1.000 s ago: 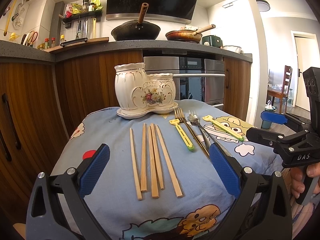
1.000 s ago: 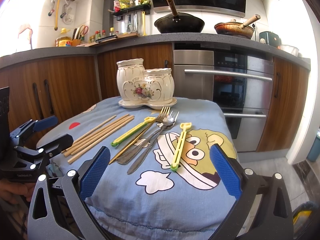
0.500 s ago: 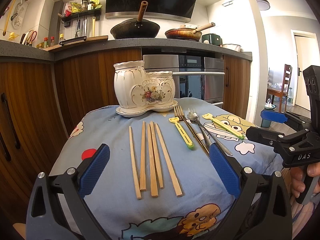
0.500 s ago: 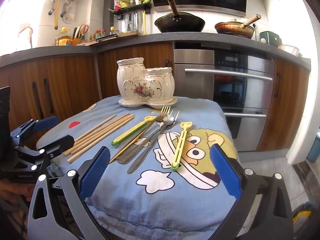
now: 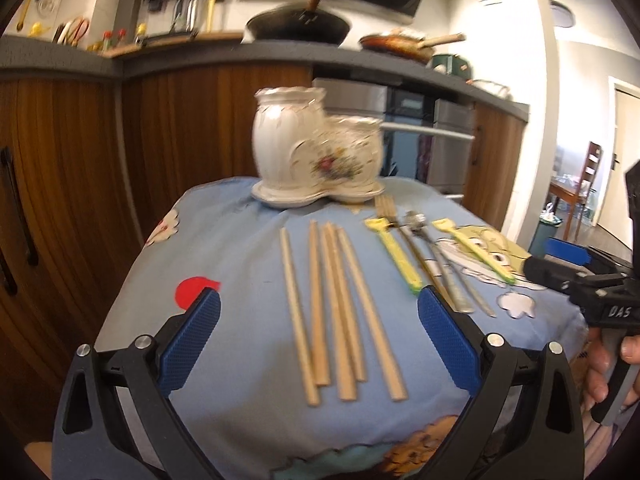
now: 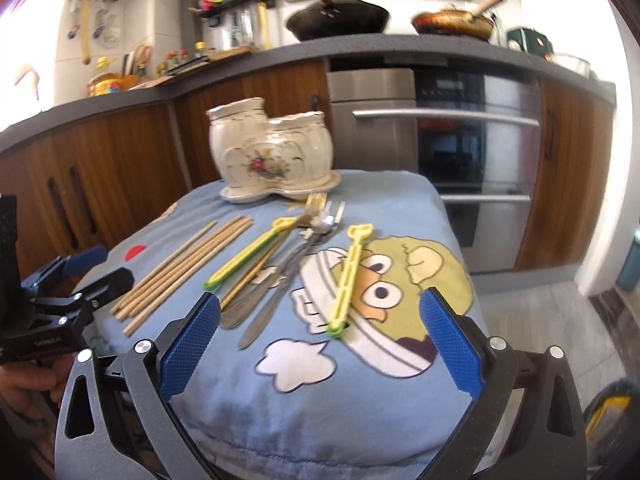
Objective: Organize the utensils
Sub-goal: 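Grasp a wooden chopstick with the left tool while the right tool grasps a yellow plastic utensil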
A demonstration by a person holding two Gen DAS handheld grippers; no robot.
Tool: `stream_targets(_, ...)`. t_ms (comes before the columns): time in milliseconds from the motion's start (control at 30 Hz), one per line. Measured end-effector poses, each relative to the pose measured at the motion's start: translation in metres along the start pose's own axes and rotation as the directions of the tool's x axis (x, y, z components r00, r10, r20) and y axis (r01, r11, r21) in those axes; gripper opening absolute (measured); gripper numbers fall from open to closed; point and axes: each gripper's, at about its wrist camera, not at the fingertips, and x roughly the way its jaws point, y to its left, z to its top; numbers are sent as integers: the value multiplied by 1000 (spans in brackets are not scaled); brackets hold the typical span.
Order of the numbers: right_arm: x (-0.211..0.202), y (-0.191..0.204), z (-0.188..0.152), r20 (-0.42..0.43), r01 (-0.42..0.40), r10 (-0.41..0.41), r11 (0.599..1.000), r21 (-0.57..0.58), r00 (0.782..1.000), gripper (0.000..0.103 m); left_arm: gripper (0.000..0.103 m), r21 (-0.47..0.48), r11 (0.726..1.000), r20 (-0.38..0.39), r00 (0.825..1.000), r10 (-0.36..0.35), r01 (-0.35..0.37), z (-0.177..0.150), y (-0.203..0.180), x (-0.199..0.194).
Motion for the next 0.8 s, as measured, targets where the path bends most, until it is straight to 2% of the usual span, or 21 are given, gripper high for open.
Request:
stream_targets(67, 4, -6, 6, -21, 14, -14, 1000, 10, 1000, 97, 85, -18, 1000, -45, 999, 8, -9, 6, 9, 9)
stream_targets(133, 9, -11, 11, -45, 23, -23, 1000, 10, 999, 95, 73, -32, 999, -88, 996, 13, -16, 14, 18, 19)
stream_targets(167, 12, -13, 14, -57, 30, -29, 1000, 9, 998, 91, 71, -30, 999, -105, 994, 18, -21, 17, 20, 23)
stream_targets(200, 14, -14, 15, -70, 36, -36, 999, 2, 997, 81, 68, -28, 999, -121, 992, 21, -25, 20, 23, 28)
stream_targets(300, 27, -17, 23, -116, 57, -60, 998, -22, 991, 68, 61, -18, 999, -181, 983, 24, -28, 32, 30, 45)
stream_targets(467, 48, -14, 38, -181, 70, -84, 994, -81, 980, 58, 53, 13, 1000, -270, 963, 12, -9, 42, 28, 72)
stream_targets(600, 67, -11, 49, -228, 81, -109, 988, -130, 967, 43, 39, 39, 999, -350, 937, 19, -6, 43, 25, 93)
stream_targets(633, 73, -11, 50, -245, 82, -115, 987, -138, 963, 41, 34, 45, 999, -359, 933, 22, -6, 43, 24, 95)
stream_targets(767, 89, -12, 49, -306, 64, -110, 986, -156, 946, 35, 28, 85, 996, -385, 922, 34, -2, 43, 23, 100)
stream_targets(800, 91, -12, 49, -316, 52, -99, 987, -154, 944, 33, 22, 95, 995, -390, 920, 37, 0, 44, 23, 100)
